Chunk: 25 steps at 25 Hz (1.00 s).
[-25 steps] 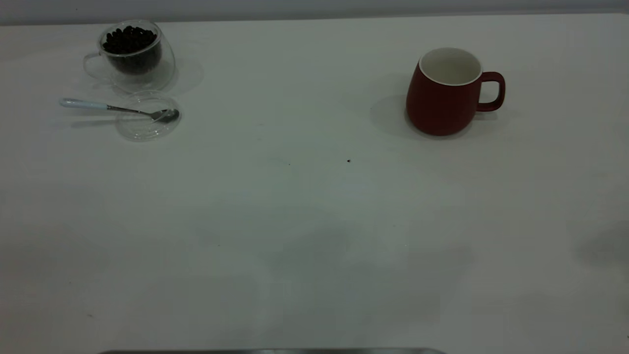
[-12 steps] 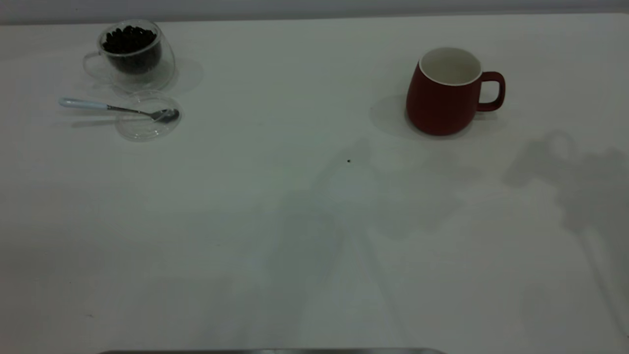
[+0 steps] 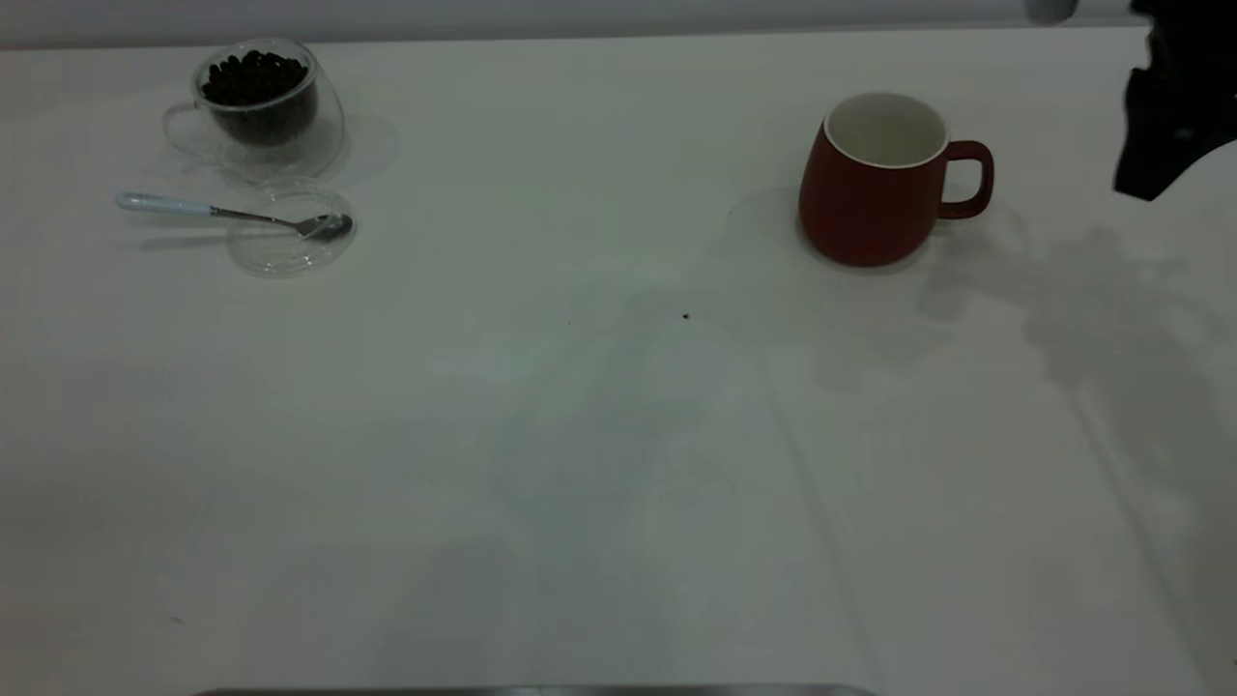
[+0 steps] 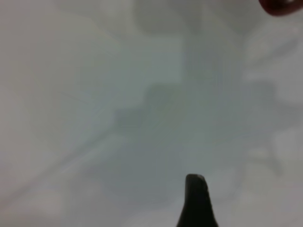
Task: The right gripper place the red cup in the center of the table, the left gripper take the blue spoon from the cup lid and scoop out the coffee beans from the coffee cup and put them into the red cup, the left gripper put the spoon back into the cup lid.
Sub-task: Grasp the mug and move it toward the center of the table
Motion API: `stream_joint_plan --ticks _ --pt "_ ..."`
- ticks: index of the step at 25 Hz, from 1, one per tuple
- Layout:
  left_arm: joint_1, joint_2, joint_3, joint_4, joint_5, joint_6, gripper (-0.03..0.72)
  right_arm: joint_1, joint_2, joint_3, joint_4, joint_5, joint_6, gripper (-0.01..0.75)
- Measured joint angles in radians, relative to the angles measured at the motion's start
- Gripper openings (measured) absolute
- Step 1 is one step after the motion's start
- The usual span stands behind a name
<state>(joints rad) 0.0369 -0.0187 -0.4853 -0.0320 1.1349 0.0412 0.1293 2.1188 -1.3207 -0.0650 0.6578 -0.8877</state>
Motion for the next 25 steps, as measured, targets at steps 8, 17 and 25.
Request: stream_joint_plan --ticks 8,17,25 --pt "0.0 0.0 0.0 0.0 0.0 0.0 0.518 0.0 0.16 -0.158 -0.019 -0.002 -0.08 0.59" --pt "0.0 0.0 0.0 0.0 0.0 0.0 0.518 0.0 0.219 -0.224 0.006 -0.053 -0.204 0.59" --pt "0.0 0.0 0.0 0.0 0.0 0.0 0.518 0.0 0.236 -0.226 0.136 -0.124 -0.369 0.59"
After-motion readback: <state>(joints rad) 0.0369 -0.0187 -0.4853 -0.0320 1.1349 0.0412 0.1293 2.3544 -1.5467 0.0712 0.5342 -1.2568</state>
